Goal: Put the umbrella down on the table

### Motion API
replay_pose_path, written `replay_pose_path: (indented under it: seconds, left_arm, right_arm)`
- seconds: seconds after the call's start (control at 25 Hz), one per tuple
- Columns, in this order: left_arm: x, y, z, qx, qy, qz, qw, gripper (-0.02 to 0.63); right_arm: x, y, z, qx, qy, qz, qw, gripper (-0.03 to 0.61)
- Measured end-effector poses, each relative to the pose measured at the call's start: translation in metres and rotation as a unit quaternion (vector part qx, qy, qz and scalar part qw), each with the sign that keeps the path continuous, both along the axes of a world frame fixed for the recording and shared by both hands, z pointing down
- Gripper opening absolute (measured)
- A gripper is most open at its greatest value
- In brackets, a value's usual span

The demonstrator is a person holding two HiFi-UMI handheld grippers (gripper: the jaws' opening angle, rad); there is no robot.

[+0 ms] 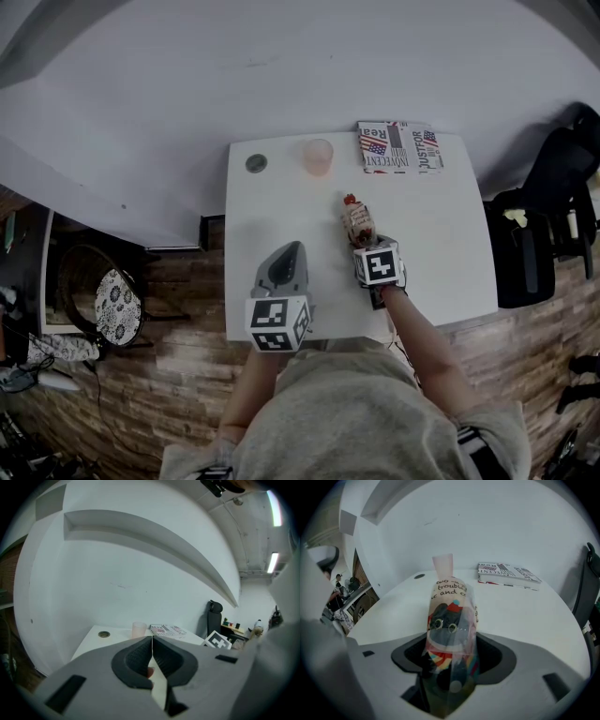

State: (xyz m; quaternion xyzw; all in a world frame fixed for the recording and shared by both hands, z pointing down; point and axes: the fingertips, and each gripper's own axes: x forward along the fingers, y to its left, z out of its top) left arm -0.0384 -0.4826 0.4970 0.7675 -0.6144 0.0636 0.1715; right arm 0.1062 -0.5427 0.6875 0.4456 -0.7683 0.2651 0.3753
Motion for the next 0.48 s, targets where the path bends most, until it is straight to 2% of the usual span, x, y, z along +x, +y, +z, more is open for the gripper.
replay_pose_path:
  seconds: [0.32, 0.48]
  left_arm:
    - [-0.005, 0.017, -0.001, -0.001, 0.004, 0.009, 1.0000, 0.008]
    - [-0.004, 0.028, -0.006, 0.001, 0.006, 0.013, 0.9999, 0.008]
  right_arm:
    - [-0.006, -0.001, 0.001, -0.003, -0.018, -0.006, 1.000, 0.284]
    - [-0.002, 0.001, -0.005, 0.008, -0.011, 0.001, 1.000, 0.291]
